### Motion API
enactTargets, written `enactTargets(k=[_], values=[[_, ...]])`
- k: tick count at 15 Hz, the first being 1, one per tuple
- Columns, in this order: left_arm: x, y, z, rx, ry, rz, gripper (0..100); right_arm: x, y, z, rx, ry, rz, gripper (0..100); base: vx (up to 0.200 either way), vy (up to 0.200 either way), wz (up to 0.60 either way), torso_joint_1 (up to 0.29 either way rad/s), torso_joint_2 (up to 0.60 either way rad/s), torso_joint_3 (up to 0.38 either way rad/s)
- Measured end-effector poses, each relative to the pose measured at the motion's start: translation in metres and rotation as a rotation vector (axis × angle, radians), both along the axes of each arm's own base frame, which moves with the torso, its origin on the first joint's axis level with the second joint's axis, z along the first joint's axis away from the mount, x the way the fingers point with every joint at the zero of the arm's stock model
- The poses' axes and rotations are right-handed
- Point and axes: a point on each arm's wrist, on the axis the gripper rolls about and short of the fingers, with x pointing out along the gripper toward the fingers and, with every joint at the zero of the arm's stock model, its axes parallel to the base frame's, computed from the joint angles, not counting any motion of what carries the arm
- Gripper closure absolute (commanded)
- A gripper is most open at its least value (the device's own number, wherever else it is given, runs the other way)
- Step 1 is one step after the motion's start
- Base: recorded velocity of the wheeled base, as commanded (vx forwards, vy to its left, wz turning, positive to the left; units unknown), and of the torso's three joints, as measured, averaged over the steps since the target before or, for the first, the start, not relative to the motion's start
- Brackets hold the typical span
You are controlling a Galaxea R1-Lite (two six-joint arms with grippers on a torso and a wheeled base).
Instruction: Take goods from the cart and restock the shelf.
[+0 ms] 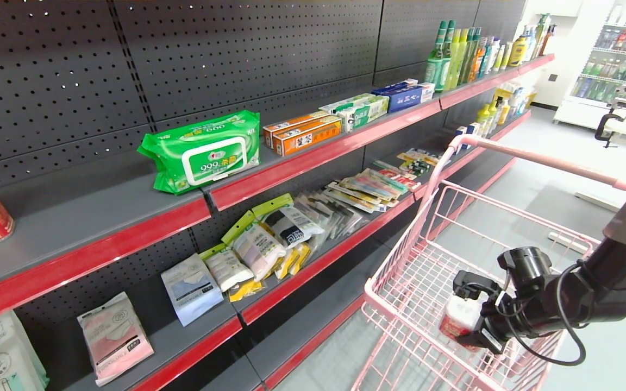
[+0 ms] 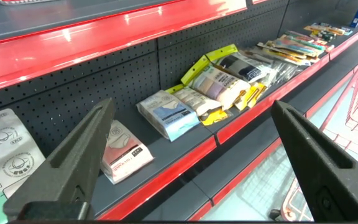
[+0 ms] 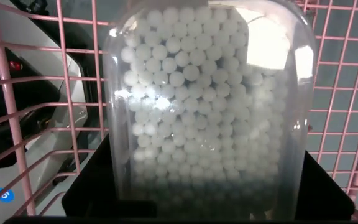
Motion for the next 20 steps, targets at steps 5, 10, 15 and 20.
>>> enactTargets(k=[5, 10, 15, 20], values=[[0.0, 0.0, 0.0, 0.0, 0.0, 0.0, 0, -0.008, -0.008, 0.028, 0.042, -0.06, -0.071, 100, 0.0, 0.0, 0.0, 0.0, 0.0, 0.0], [0.0, 0.0, 0.0, 0.0, 0.0, 0.0, 0, -0.021, -0.012, 0.08, 0.11, -0.19, -0.208, 100, 0.0, 0.0, 0.0, 0.0, 0.0, 0.0], [0.0, 0.0, 0.0, 0.0, 0.001, 0.0, 0, -0.062, -0.011, 0.114, 0.105, -0.289, -0.23, 100, 0.0, 0.0, 0.0, 0.0, 0.0, 0.0], [0.0, 0.0, 0.0, 0.0, 0.001, 0.0, 0, -0.096, -0.018, 0.135, 0.094, -0.385, -0.268, 100, 0.0, 0.0, 0.0, 0.175, -0.4, -0.222]])
